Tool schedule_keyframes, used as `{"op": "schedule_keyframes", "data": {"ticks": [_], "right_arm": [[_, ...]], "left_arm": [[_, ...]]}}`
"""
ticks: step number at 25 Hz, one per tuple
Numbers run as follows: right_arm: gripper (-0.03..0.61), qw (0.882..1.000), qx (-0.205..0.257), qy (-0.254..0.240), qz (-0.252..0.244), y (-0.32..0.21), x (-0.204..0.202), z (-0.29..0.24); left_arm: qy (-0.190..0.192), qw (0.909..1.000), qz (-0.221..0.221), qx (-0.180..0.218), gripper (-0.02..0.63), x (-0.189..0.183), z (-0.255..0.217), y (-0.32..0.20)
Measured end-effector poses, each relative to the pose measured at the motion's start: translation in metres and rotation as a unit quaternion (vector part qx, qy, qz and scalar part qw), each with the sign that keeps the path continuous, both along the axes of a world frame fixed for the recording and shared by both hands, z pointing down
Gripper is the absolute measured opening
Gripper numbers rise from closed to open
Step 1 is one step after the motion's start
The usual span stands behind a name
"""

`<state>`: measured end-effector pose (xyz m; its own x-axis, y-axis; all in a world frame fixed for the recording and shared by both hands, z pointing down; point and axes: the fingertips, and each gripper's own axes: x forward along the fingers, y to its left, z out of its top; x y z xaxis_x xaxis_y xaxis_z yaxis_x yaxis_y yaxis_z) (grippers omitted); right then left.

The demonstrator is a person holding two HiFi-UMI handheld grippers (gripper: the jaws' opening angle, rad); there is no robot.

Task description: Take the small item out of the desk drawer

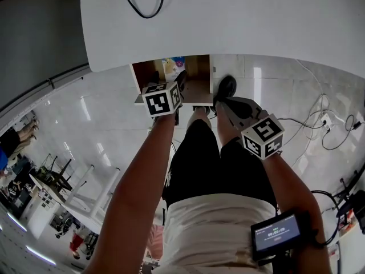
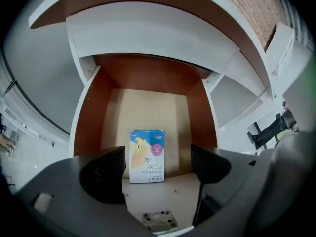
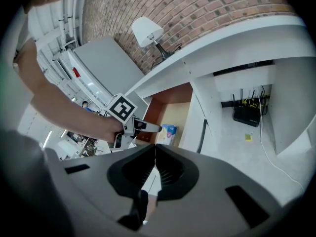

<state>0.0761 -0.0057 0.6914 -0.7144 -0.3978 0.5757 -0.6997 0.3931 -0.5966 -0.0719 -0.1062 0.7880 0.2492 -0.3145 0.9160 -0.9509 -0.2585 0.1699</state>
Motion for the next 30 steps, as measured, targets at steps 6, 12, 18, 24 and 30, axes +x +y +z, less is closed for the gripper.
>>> {"op": "schedule_keyframes", "data": {"ticks": [6, 12, 18, 24, 30], "right_arm": [[0.006, 1.000, -0.003, -0.003, 0.008, -0.005, 0.003, 0.004], [0.006, 1.000, -0.009, -0.009, 0.016, -0.008, 0.005, 0.006], [0.006, 1.000, -0.020, -0.011, 0.018, -0.002, 0.007, 0.008], [0.006, 0.999, -0.028, -0.006, 0.024, -0.002, 0.015, 0.010], [0.006, 0.999, -0.027, -0.002, 0.028, -0.003, 0.020, 0.010]], "left_arm": [[-0.018, 0.9997, 0.008, -0.012, 0.411, 0.000, 0.015, -0.007], [-0.039, 0.9991, 0.008, -0.016, 0.436, -0.002, 0.030, -0.016], [-0.054, 0.9983, 0.008, -0.023, 0.436, -0.002, 0.043, -0.026], [-0.068, 0.9972, 0.013, -0.027, 0.436, -0.007, 0.055, -0.031], [-0.084, 0.9958, 0.019, -0.029, 0.436, -0.018, 0.068, -0.035]]}}
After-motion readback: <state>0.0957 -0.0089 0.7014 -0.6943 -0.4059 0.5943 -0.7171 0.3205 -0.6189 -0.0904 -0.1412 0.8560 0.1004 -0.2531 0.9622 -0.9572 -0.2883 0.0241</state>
